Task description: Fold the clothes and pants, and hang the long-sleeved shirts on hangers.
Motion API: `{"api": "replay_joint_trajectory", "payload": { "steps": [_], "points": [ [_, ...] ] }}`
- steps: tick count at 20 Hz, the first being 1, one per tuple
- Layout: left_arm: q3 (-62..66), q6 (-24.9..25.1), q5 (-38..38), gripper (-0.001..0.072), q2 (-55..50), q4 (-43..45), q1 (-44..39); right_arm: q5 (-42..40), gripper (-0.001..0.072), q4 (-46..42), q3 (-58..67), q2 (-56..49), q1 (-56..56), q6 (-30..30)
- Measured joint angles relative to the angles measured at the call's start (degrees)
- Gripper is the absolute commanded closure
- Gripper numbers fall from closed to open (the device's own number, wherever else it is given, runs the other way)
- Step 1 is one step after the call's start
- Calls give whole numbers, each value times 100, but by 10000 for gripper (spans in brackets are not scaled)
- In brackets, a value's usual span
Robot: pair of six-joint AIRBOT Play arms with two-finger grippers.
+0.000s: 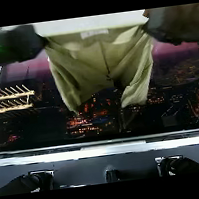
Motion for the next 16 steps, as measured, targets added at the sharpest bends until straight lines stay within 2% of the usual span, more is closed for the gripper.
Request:
{"api": "replay_joint_trajectory", "payload": {
  "steps": [6, 10, 13, 16],
  "points": [
    [-127, -46, 85, 688, 356, -339, 7, -149, 680, 144, 68, 339, -4, -59],
    [-691, -426, 81, 688, 273, -184, 17, 98, 680, -94, -66, 50, -4, -199],
    [-1266, -796, 31, 688, -11, -85, 17, 413, 681, -345, -761, -162, -7, -245],
    [-1987, -1150, 20, 688, -330, -42, -26, 566, 681, -599, -1733, -229, 125, -37]
  ]
}}
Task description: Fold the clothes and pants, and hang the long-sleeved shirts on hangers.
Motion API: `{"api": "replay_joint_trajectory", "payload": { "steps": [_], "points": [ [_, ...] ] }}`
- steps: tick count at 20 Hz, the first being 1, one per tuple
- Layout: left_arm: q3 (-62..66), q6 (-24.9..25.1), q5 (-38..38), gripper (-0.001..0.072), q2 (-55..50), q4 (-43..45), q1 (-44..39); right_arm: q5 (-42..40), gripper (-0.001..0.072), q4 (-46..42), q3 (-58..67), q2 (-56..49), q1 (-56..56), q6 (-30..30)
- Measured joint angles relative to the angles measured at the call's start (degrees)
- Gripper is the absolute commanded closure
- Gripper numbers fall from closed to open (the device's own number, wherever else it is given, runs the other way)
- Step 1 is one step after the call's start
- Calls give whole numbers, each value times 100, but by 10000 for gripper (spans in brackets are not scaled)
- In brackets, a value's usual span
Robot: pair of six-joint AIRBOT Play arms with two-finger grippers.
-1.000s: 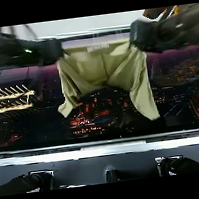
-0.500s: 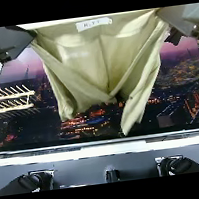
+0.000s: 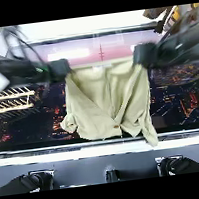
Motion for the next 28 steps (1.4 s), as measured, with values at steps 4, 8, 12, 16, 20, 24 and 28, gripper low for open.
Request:
{"api": "replay_joint_trajectory", "payload": {
  "steps": [4, 8, 12, 16, 20, 24, 28],
  "points": [
    [-1139, -457, 131, 687, -155, 37, -157, -7, 682, -743, -1370, -20, 713, 693],
    [-1952, -662, 267, 687, -203, 44, -356, -177, 682, -1311, -2660, -22, 1445, 1679],
    [-2253, -758, 586, 687, -236, 92, -426, -516, 681, -1628, -3335, -24, 1692, 2341],
    [-2334, -798, 1008, 687, -372, 140, -439, -807, 681, -2059, -3541, -28, 1755, 2675],
    [-2354, -811, 1440, 687, -474, 149, -374, -990, 681, -2400, -3595, -28, 1775, 2861],
    [-2354, -817, 1827, 592, -505, 151, -240, -1327, 681, -2535, -3606, -28, 1775, 2951],
    [-2354, -767, 1943, 29, -505, -9, 35, -1674, 681, -2577, -3609, -44, 1775, 3021]
  ]
}}
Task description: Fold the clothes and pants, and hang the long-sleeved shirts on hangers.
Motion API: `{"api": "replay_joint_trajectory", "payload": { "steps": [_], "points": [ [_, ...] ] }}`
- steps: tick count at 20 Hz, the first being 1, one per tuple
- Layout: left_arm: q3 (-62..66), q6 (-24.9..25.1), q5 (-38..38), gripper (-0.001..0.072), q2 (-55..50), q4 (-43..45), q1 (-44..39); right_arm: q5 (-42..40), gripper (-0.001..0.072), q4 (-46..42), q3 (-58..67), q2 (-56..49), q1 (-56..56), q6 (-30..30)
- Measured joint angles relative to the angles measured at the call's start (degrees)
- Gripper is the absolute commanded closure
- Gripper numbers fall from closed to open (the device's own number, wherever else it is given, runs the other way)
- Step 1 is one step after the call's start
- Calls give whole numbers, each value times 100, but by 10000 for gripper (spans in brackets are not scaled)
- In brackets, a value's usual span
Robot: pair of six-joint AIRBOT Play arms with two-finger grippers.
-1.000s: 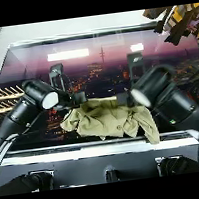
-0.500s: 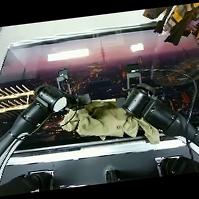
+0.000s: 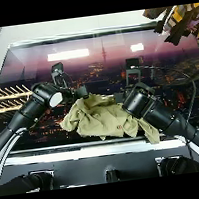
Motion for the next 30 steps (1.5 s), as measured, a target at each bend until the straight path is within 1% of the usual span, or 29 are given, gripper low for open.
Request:
{"api": "replay_joint_trajectory", "payload": {
  "steps": [2, 4, 7, 8, 9, 13, 14, 16, 19, 21, 23, 25, 27, 30],
  "points": [
    [0, 179, -96, 29, 55, -192, 284, -131, 681, 2, 0, -33, 0, 17],
    [-26, 435, -339, 29, 219, -251, 752, -208, 681, 7, -2, -76, 0, 31],
    [-262, 925, -601, 31, 721, -251, 1827, -319, 681, 11, -2, -131, 0, 28],
    [-385, 1174, -645, 32, 933, -245, 2267, -350, 681, 13, -2, -142, 0, 24],
    [-520, 1530, -728, 32, 1154, -238, 2769, -376, 681, 13, -2, -149, 0, 0],
    [-804, 3093, -1287, 34, 1679, -144, 4618, -417, 680, 35, -2, -162, 0, -39],
    [-835, 3329, -1419, 32, 1733, -144, 4977, -417, 680, 35, -2, -162, 0, -63],
    [-885, 3539, -1565, 31, 1792, -144, 5589, -422, 680, 48, -2, -162, 0, -111],
    [-935, 3910, -1471, 31, 1720, -264, 6548, -437, 680, 52, -2, -162, 0, -232],
    [-940, 4354, -1421, 31, 1567, -754, 7366, -435, 680, 52, -2, -162, 0, -275],
    [-866, 4957, -1316, 31, 1390, -1362, 8174, -435, 680, 52, -2, -162, 0, -319],
    [-671, 5659, -1196, 31, 1198, -1788, 8835, -409, 680, 72, -2, -162, 0, -428],
    [-439, 6304, -1115, 31, 949, -1919, 9344, -348, 680, 98, -2, -162, 0, -535],
    [-212, 7069, -1027, 31, 501, -1917, 9842, -240, 680, 118, -2, -162, 0, -675]
  ]
}}
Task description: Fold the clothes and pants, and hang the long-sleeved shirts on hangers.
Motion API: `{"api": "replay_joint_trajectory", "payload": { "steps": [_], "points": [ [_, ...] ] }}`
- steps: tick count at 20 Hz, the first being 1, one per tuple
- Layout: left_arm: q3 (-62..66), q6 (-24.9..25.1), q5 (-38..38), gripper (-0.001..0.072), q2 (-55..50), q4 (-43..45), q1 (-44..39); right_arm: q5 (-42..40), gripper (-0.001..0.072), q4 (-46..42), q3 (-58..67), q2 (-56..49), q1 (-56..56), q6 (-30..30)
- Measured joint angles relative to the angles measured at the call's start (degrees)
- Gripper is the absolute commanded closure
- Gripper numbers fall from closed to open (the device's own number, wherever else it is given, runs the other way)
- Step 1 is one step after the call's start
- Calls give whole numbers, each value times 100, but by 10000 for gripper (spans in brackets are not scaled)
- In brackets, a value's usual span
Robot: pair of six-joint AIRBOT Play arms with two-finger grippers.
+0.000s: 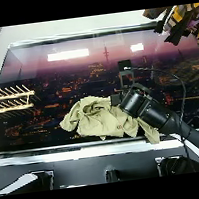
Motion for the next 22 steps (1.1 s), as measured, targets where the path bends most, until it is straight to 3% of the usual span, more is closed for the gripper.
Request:
{"api": "replay_joint_trajectory", "payload": {
  "steps": [4, 13, 22],
  "points": [
    [105, 999, 192, 31, -625, 15, 236, 66, 680, 9, 0, 0, 0, -63],
    [140, 2218, 802, 34, -1759, -15, 68, 107, 680, 15, 0, 0, 0, -101],
    [140, 2708, 955, 33, -2396, -20, -264, 337, 679, 11, 0, 0, 0, -116]
  ]
}}
